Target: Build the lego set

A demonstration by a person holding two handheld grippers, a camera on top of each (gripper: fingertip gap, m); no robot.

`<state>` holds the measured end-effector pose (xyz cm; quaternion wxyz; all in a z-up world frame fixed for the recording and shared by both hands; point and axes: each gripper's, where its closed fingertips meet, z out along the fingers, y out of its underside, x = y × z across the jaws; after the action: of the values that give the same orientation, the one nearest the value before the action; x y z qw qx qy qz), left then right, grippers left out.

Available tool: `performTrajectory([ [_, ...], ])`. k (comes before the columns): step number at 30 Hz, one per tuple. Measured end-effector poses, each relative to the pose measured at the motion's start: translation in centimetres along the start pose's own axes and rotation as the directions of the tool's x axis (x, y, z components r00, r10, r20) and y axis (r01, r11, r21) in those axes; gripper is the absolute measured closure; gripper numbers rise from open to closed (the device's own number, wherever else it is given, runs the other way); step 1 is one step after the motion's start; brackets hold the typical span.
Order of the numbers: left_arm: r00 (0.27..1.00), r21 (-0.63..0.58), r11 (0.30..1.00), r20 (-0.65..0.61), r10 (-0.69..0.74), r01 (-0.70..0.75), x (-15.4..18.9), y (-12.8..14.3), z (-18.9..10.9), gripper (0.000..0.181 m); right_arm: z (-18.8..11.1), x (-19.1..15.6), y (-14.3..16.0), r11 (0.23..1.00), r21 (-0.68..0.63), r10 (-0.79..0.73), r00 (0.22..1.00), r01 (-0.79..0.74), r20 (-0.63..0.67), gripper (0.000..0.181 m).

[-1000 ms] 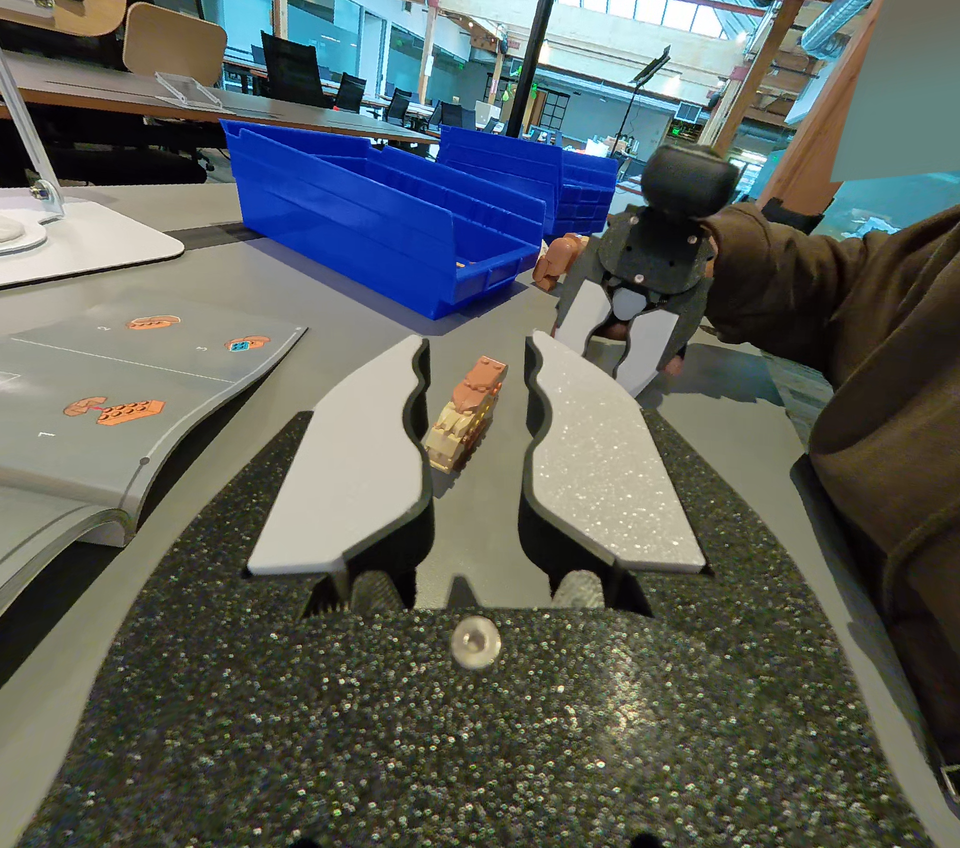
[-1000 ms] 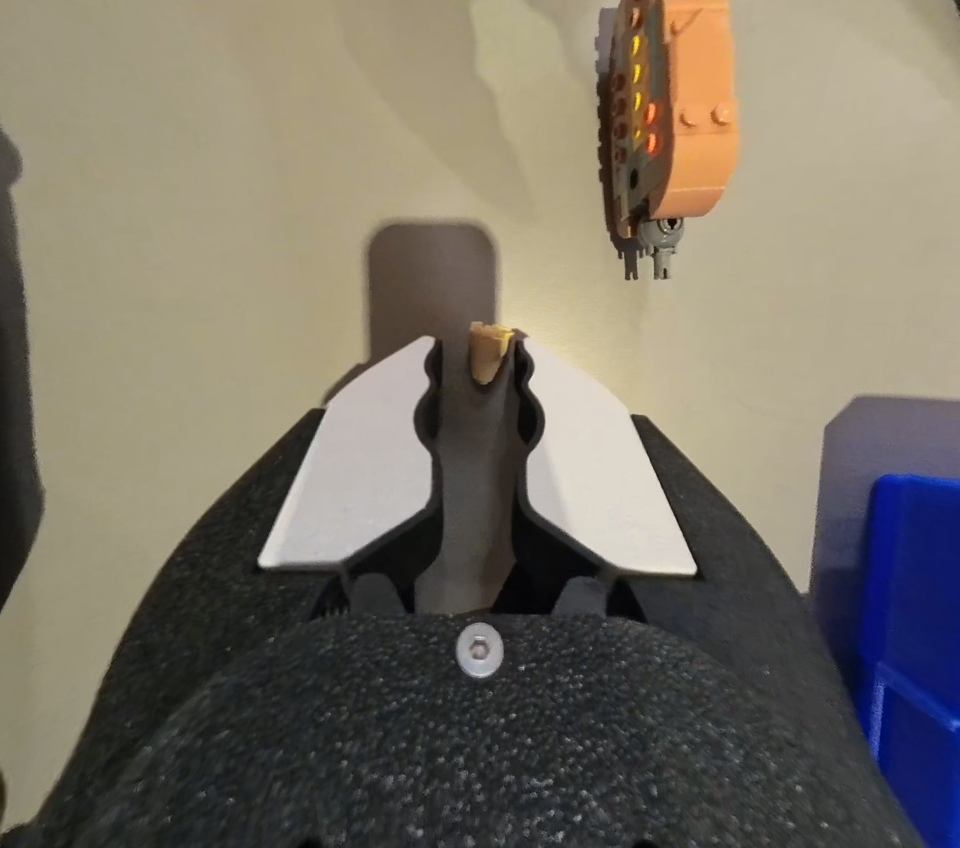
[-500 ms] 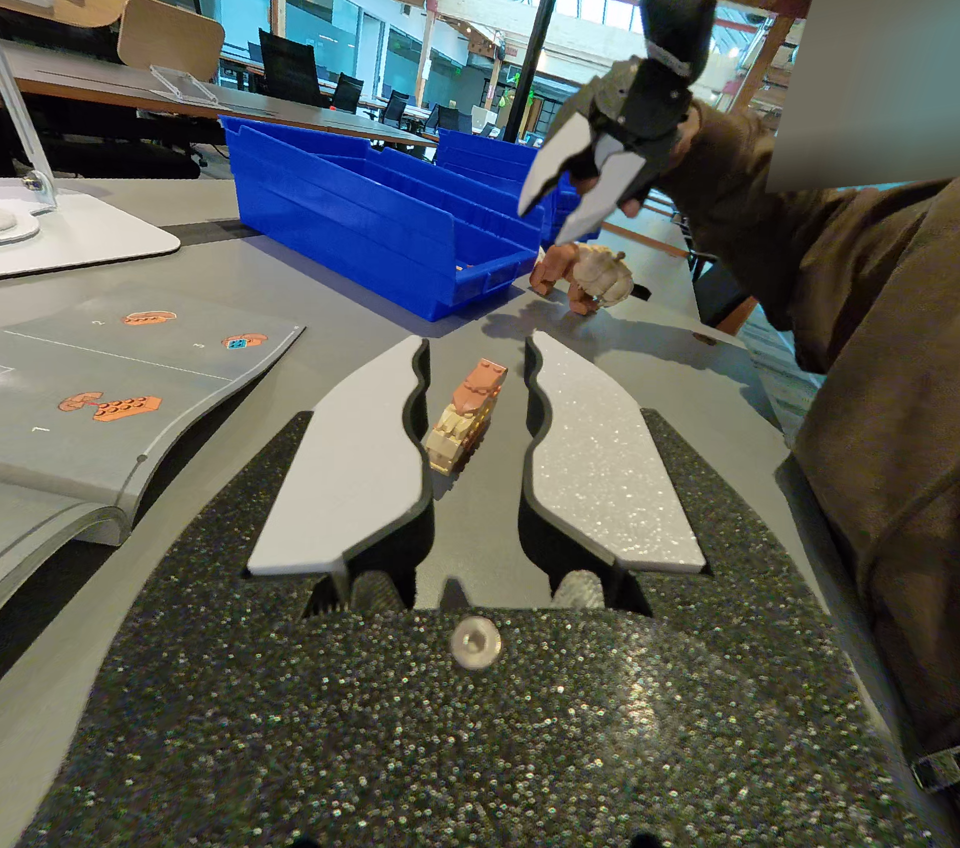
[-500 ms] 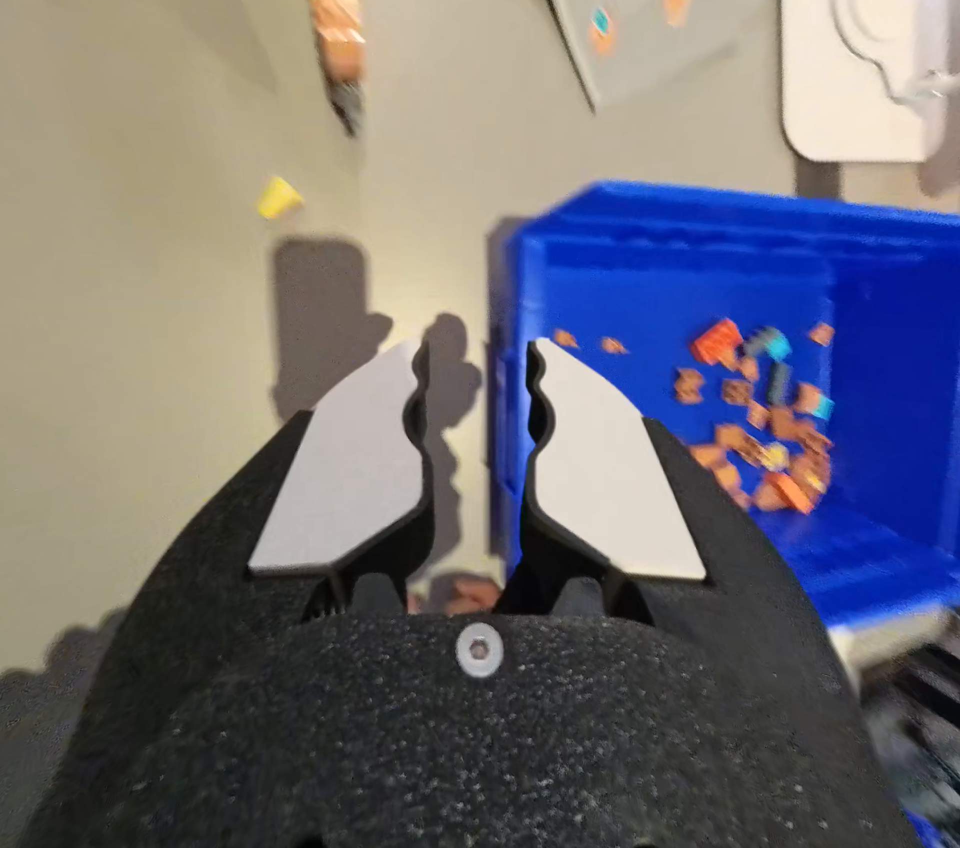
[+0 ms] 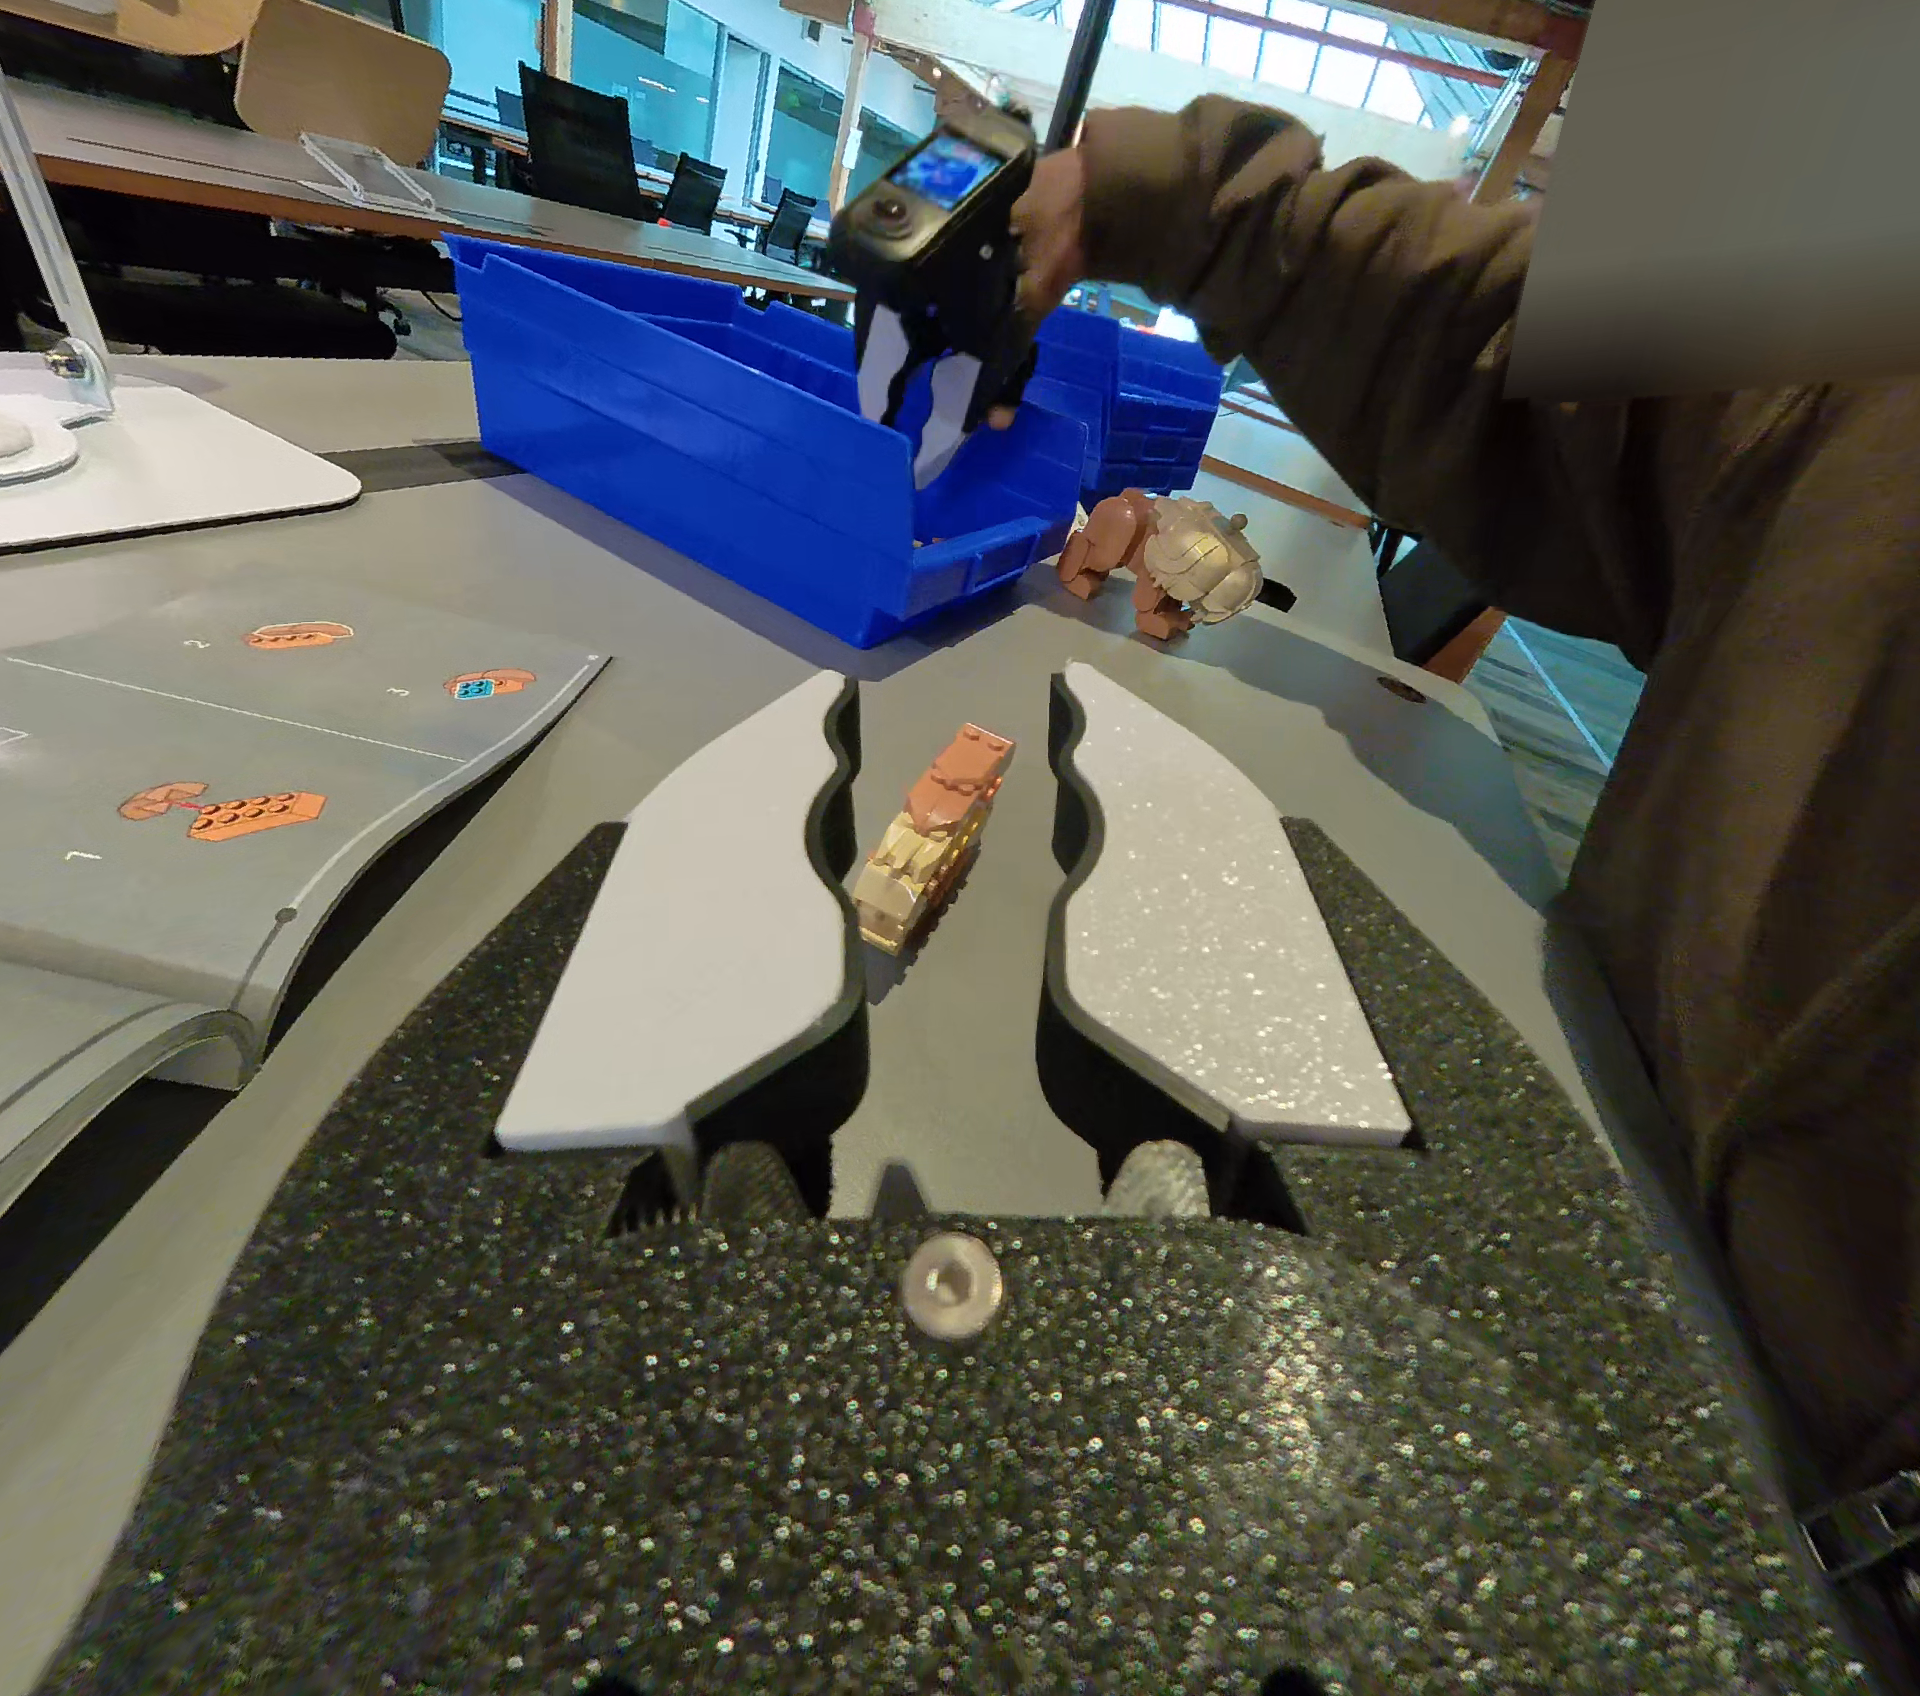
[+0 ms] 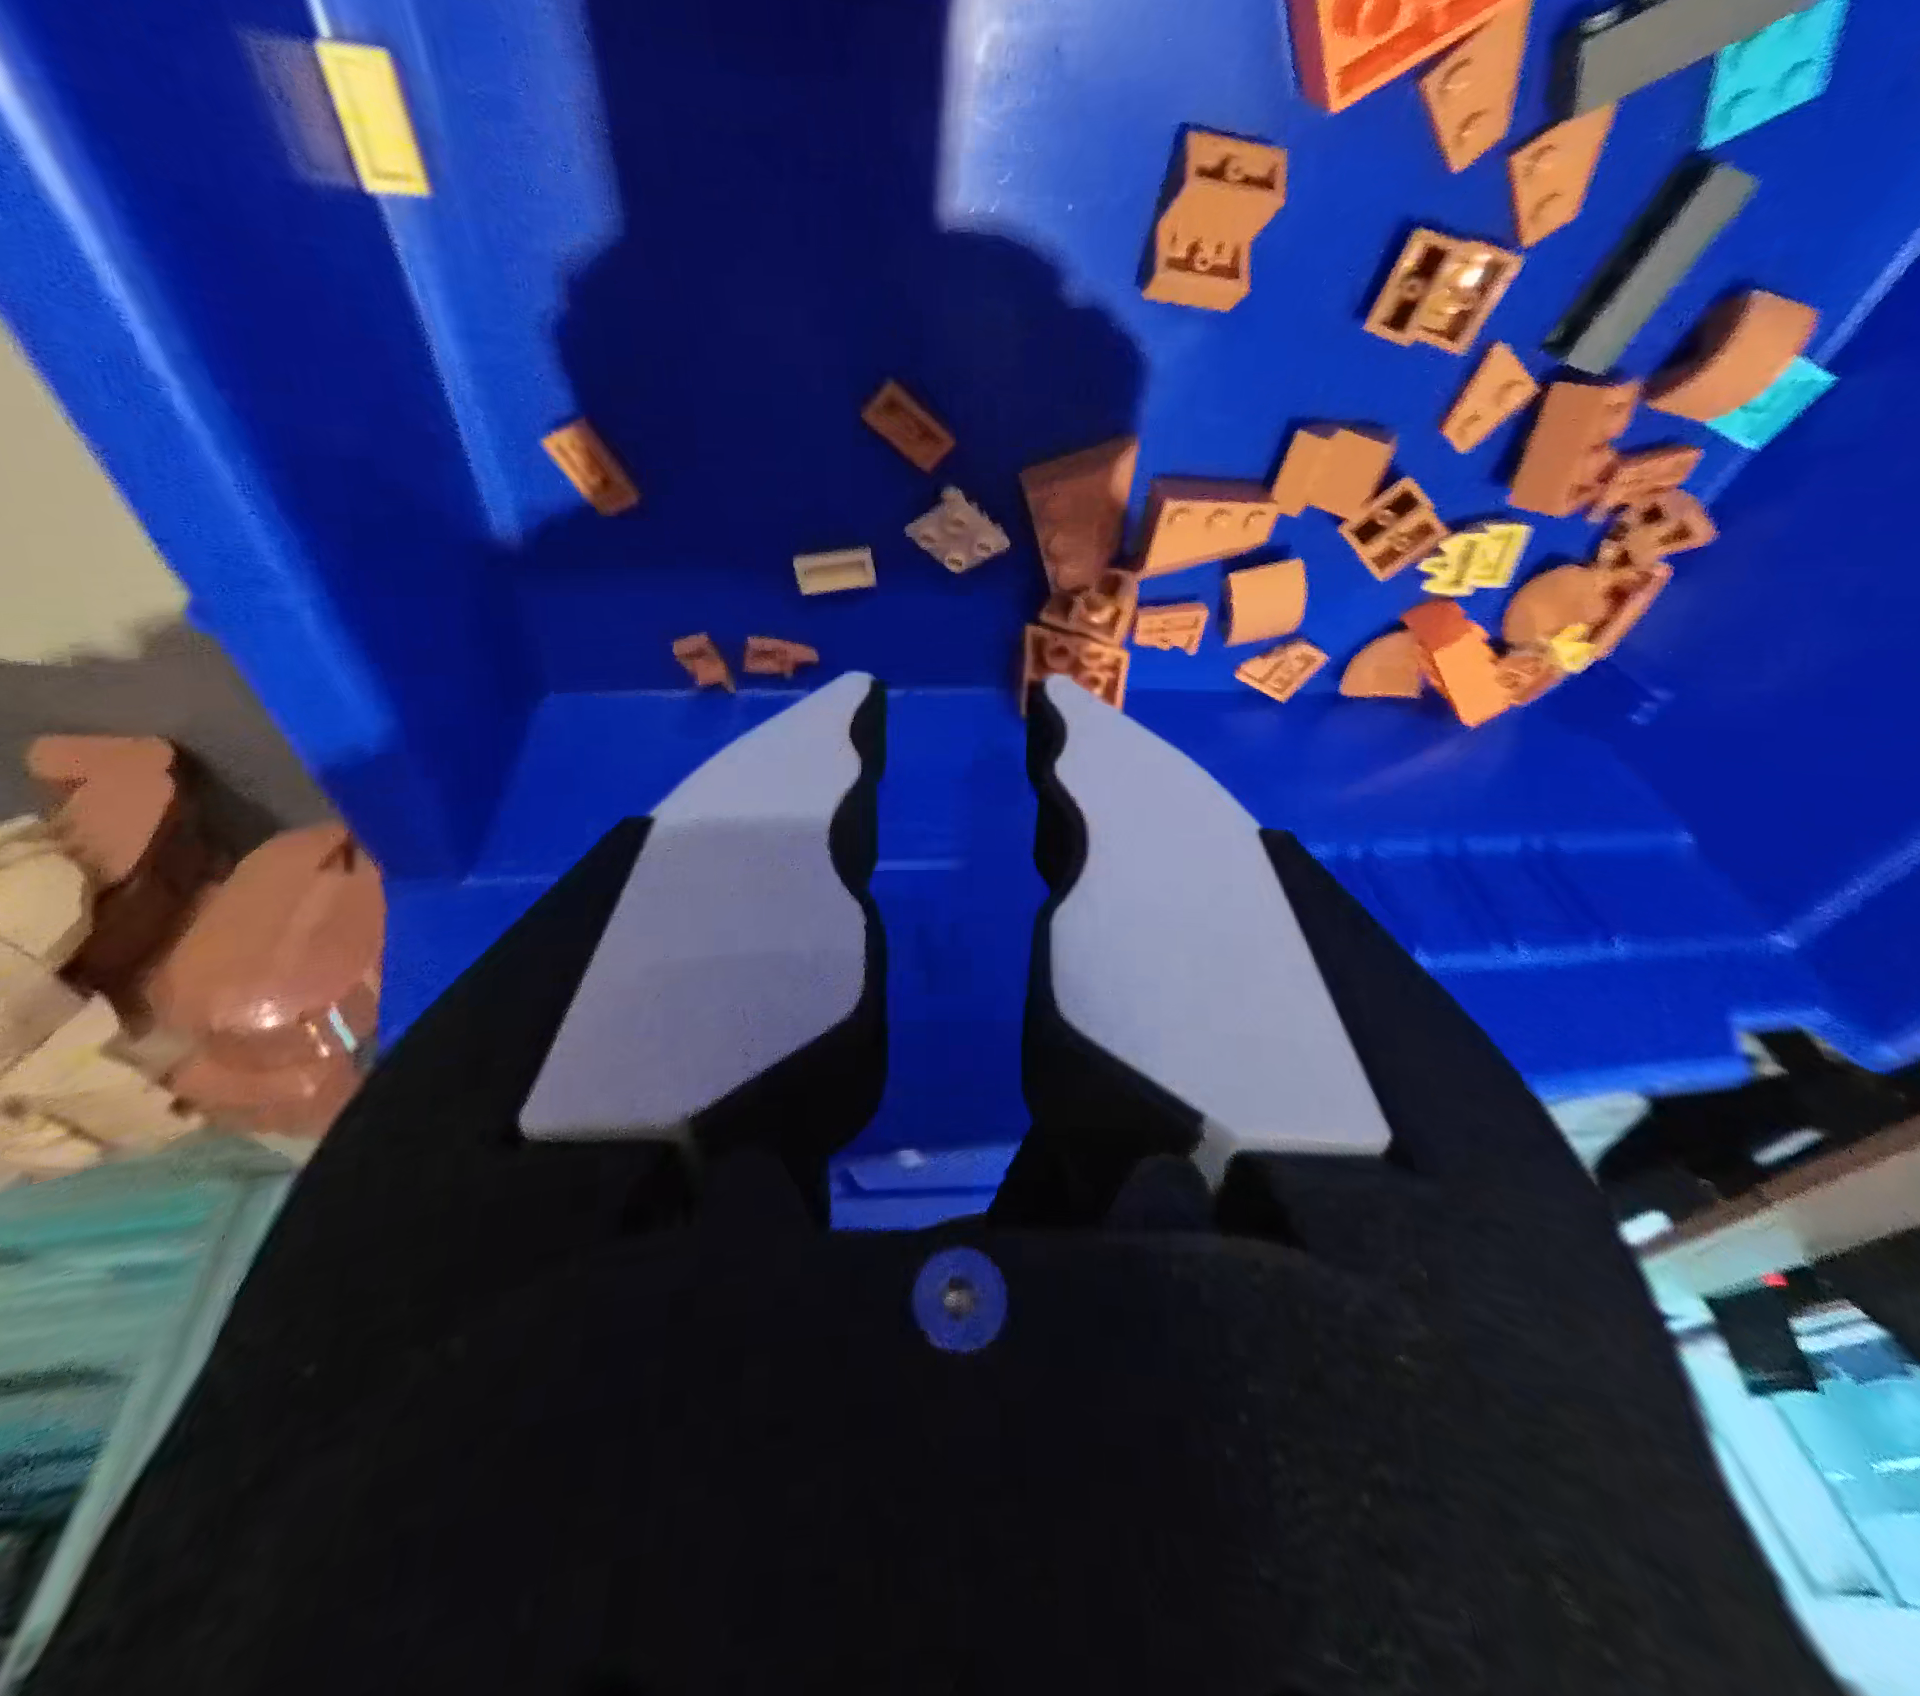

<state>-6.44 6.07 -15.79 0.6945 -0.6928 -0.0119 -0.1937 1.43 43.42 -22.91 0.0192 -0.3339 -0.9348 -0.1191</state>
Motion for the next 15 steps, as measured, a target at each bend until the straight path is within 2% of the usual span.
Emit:
performTrajectory([
  [4, 1.0, -0.002, 1.0, 0.0, 0.007, -0.007, 0.1, 0.0, 0.0, 0.146, 1.9, 0.1, 0.1, 0.995, -0.037, 0.097, 0.994, -0.096, 0.048, 0.159],
  [9, 1.0, -0.011, 1.0, 0.001, 0.018, -0.018, 0.2, 0.2, 0.1, 0.146, 2.1, -0.3, -0.3, 0.981, -0.045, 0.191, 0.973, -0.187, 0.127, 0.163],
  [15, 1.0, -0.009, 1.0, 0.003, 0.019, -0.019, 0.2, 0.1, 0.1, 0.147, 2.5, -0.3, -0.4, 0.956, -0.118, 0.285, 0.946, -0.268, 0.157, 0.157],
])
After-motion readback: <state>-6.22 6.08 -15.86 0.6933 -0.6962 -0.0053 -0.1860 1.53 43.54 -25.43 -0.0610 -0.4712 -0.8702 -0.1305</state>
